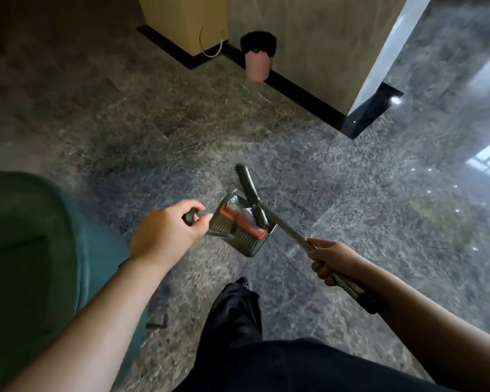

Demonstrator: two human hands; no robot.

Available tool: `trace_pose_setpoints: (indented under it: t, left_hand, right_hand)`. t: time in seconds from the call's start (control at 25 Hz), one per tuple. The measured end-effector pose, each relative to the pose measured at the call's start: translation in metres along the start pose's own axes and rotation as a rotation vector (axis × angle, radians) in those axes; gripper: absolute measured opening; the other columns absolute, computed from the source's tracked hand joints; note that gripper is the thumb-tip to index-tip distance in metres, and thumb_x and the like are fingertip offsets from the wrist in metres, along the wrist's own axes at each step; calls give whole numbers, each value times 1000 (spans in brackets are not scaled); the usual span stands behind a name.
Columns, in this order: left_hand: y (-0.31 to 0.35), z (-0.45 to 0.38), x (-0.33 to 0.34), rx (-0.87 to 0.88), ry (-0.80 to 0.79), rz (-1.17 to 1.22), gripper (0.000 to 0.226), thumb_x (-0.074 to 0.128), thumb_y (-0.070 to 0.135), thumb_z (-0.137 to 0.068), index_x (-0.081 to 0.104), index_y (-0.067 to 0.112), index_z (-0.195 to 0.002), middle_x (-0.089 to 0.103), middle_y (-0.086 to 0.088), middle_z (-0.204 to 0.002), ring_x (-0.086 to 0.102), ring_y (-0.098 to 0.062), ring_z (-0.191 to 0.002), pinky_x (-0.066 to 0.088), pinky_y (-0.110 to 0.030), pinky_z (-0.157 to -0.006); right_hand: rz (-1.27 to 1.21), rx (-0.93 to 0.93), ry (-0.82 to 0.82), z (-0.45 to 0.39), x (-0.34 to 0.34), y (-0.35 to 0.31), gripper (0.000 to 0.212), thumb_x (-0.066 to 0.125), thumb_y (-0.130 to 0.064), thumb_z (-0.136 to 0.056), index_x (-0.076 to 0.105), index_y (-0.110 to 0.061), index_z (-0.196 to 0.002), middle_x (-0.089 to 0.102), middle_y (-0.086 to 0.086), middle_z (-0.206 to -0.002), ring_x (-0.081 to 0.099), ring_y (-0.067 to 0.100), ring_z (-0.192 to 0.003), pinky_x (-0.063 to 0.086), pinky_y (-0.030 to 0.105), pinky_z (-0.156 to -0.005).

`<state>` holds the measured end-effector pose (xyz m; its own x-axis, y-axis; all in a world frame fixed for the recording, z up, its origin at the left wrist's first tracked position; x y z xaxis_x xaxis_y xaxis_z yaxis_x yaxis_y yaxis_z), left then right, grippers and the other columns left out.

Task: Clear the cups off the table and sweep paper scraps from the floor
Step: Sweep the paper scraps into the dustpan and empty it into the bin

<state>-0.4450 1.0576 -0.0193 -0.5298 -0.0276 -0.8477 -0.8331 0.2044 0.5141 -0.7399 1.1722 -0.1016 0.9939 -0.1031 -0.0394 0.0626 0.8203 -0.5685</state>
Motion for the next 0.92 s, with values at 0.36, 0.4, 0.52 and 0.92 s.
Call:
trace_pose_setpoints:
  t: [0.36, 0.4, 0.52, 0.92]
  left_hand:
    - [29, -291, 48, 109, -19, 0, 17, 76, 42, -75, 72, 32, -88, 71, 5, -71, 68, -25, -69, 52, -30, -60]
    - [34, -322, 55, 113, -18, -8, 17, 74, 43, -76, 72, 31, -88, 71, 5, -70, 67, -26, -69, 50, -29, -59]
    - [50, -417, 81, 80, -32, -20, 21, 66, 50, -76, 71, 33, -87, 71, 3, -72, 67, -28, -70, 52, -31, -60]
    - [96, -696, 123, -35, 43, -3, 27, 74, 43, -75, 72, 34, -100, 73, 6, -79, 69, -25, -79, 55, -34, -68]
  right_hand:
    - [-33, -60, 7, -137, -60, -219, 32, 43, -3, -96, 57, -23, -117, 40, 4, -59, 33, 9, -37, 27, 16, -37]
    - [-37, -68, 8, -154, -71, -243, 33, 43, -3, -95, 56, -23, -117, 40, 4, -58, 33, 9, -37, 28, 16, -36]
    - [-24, -93, -2, -212, -107, -318, 32, 43, -2, -95, 54, -21, -119, 40, 3, -54, 34, 9, -36, 29, 16, -35]
    - [92, -131, 26, -369, -216, -576, 48, 47, -6, -95, 43, -30, -137, 46, 5, -60, 39, 10, -39, 32, 19, -38]
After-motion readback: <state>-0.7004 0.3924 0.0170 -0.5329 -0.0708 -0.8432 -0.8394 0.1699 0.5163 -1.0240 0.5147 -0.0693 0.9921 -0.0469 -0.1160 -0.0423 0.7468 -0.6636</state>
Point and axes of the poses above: each hand's wrist, its own z-axis away from the middle knuckle, its own x-axis out of the palm, y = z × x, the point moved 4 cm from there along -z, towards the middle knuckle
